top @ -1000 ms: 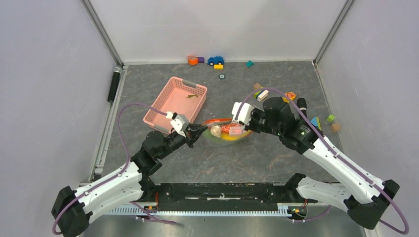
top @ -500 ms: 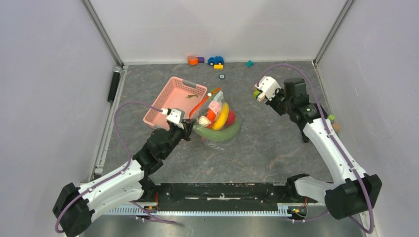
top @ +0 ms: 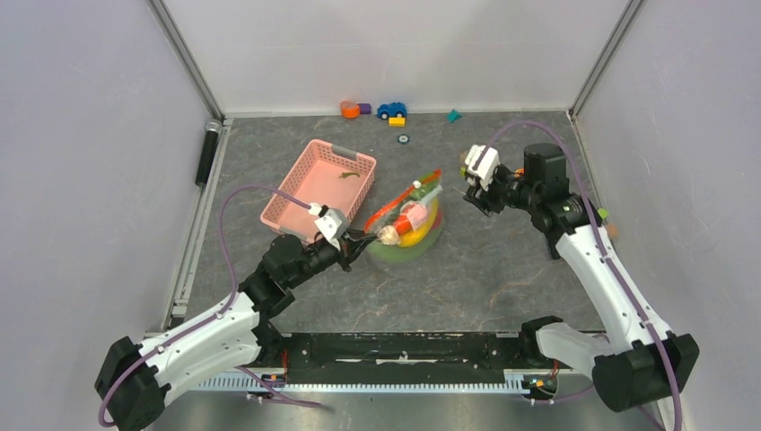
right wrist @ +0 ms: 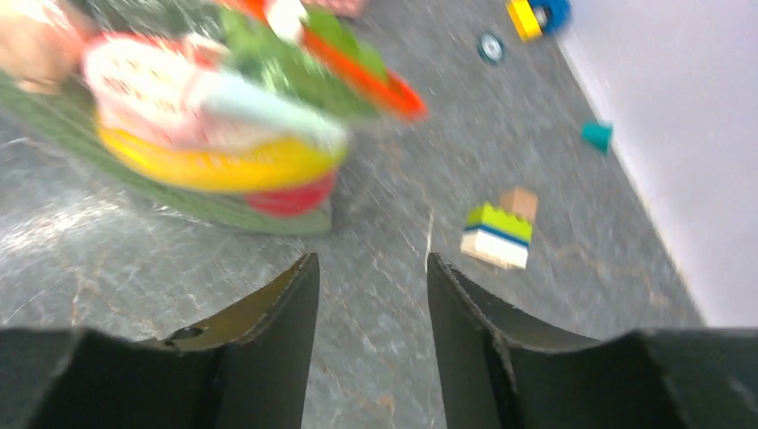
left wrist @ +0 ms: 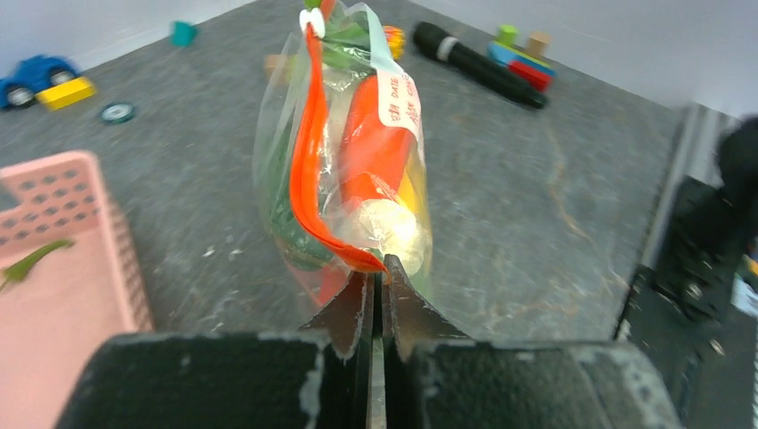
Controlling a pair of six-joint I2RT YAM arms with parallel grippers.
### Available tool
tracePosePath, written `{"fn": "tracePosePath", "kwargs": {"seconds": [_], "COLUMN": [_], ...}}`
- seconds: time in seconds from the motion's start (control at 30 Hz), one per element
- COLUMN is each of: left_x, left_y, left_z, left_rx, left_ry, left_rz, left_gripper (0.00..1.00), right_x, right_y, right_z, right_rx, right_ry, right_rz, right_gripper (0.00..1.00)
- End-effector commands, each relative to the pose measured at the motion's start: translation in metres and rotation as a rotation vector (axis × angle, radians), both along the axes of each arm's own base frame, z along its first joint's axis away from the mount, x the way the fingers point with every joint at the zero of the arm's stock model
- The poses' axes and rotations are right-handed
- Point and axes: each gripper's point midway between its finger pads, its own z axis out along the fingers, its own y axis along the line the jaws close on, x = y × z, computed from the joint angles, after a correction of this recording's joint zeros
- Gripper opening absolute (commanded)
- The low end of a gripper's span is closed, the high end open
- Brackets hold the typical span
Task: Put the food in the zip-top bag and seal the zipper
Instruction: Zip the zipper food storage bag at the center of the board.
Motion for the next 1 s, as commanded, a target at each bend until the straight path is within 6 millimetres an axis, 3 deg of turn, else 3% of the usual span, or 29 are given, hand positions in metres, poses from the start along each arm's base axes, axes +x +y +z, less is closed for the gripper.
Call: {"fn": "tracePosePath", "kwargs": {"seconds": [0.0,0.27,0.4,0.63,0.8,0.97], "left_x": [-0.039,-0.04,-0.038,-0.051,-0.039,-0.031], "left_y": [-0.026,-0.032,-0.034,-0.036,-0.029,-0.026], "left_z": [0.04,0.046,0.046,0.04,0.042,0.04], "left_rx": [-0.006,0.021,0.032,0.112,0.112,0.141], "left_ry": [-0.136,-0.154,-0.148,-0.165,-0.168,-0.167], "left_rz": [-0.29,-0.329,-0.335,-0.429,-0.343,-0.305], "left_gripper": [0.02,0.02,0.02,0.02,0.02,0.02], "right_x": [-0.047,-0.082,-0.077,-0.06,-0.057,-0.054], "right_y": [0.044,0.061,0.06,0.068,0.064,0.059], "right_z": [0.02,0.024,0.009,0.005,-0.004,-0.011], "right_rx": [0.133,0.111,0.069,0.017,-0.025,-0.05], "right_ry": [-0.095,-0.185,-0.143,-0.087,-0.051,-0.052], "right_rz": [0.338,0.474,0.447,0.477,0.466,0.438], "right_gripper": [0.57,0.64,0.62,0.6,0.34,0.22]}}
